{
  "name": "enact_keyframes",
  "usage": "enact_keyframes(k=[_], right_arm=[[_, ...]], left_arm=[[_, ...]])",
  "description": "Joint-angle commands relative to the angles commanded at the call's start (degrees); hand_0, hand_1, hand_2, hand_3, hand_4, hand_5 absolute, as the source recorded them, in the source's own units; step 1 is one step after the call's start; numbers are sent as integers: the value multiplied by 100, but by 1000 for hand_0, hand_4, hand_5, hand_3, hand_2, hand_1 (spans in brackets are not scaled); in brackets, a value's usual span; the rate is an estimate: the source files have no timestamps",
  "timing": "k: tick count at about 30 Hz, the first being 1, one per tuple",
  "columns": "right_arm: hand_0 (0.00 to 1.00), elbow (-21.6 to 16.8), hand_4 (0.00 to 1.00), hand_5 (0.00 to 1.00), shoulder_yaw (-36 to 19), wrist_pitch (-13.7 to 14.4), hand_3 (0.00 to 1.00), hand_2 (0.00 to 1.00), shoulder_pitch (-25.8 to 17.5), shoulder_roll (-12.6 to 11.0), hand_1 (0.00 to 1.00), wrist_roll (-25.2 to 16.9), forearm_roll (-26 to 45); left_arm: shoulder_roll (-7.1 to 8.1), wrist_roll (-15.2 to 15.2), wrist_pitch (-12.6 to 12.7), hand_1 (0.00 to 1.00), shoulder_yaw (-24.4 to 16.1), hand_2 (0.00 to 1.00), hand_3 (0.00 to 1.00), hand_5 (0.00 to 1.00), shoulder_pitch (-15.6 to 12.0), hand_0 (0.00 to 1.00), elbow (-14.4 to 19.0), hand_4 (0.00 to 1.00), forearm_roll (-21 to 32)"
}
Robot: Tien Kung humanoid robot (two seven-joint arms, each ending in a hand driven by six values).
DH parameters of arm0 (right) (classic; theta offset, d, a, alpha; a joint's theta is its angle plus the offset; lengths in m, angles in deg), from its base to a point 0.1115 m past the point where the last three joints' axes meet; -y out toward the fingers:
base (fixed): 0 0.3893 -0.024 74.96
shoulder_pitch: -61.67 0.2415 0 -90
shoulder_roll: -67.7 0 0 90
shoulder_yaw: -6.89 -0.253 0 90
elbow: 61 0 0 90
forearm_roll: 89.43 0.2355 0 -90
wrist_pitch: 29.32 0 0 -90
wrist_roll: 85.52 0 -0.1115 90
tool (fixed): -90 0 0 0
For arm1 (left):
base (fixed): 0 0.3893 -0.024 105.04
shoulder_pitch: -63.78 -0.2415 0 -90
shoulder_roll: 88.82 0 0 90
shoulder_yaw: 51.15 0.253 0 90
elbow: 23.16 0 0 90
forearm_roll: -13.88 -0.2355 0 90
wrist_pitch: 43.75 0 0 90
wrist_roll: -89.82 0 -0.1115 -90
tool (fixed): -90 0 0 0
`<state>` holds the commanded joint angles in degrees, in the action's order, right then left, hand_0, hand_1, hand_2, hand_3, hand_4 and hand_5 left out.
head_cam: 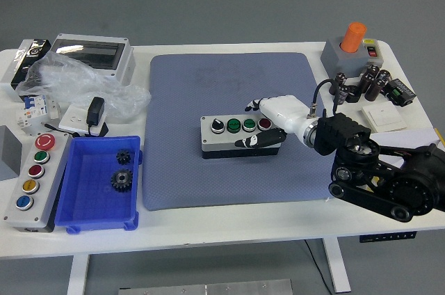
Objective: Pick up the button,place it on the desk,press the button,press the button
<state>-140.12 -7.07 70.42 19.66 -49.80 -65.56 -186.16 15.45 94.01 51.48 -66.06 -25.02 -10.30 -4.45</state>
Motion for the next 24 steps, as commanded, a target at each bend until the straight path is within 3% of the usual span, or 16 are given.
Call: enact_keyframes(k=[3, 4, 9, 10, 13, 15, 16, 21, 22, 24], right_arm=[[693, -349, 998, 850, -344, 171, 932, 890, -203, -205, 815, -29, -69], [725, -484, 998, 920, -481, 253, 985, 929, -307, -287, 843, -32, -122], [725, -1177, 998, 920, -1178, 651, 985, 929, -847, -636, 843, 50, -589], [744, -1306, 998, 966, -1298, 707, 989, 918, -936, -687, 841, 81, -700], [744, -1685, 998, 966, -1575, 711, 989, 918, -1138, -834, 841, 332, -1111], [744, -1939, 998, 966, -1589, 532, 989, 918, -1216, -928, 841, 567, -1426], [680, -2075, 879, 612, -1562, 406, 892, 705, -1240, -972, 712, 697, -1596], [680, -2280, 879, 612, -1453, -120, 892, 705, -1284, -1098, 712, 1060, -2117], [346, -2280, 430, 158, -1433, -232, 815, 282, -1283, -1120, 415, 1108, -2149], [346, -2280, 430, 158, -1397, -423, 815, 282, -1271, -1155, 415, 1172, -2176]], left_arm=[[-4, -2, 0, 680, -2, 604, 617, 401, -1, 666, 0, 577, -1], [-6, -2, 0, 680, -3, 604, 615, 401, -4, 665, 1, 575, -1], [-26, 2, -1, 680, 14, 604, 615, 401, -33, 665, -7, 575, 19], [-29, 3, -1, 679, 15, 604, 616, 400, -38, 666, -8, 575, 22], [-33, 1, 0, 679, -1, 604, 616, 400, -42, 666, -10, 575, 11], [-28, -4, 1, 679, -15, 604, 616, 400, -41, 666, -10, 575, 0], [-25, -5, 1, 679, -19, 602, 616, 396, -41, 665, -10, 573, -3], [-20, -9, 0, 679, -21, 602, 616, 396, -45, 665, -13, 573, -3], [-20, -9, -1, 680, -22, 603, 616, 392, -45, 665, -13, 569, -4], [-18, -11, -2, 680, -22, 603, 616, 392, -45, 665, -13, 569, -3]])
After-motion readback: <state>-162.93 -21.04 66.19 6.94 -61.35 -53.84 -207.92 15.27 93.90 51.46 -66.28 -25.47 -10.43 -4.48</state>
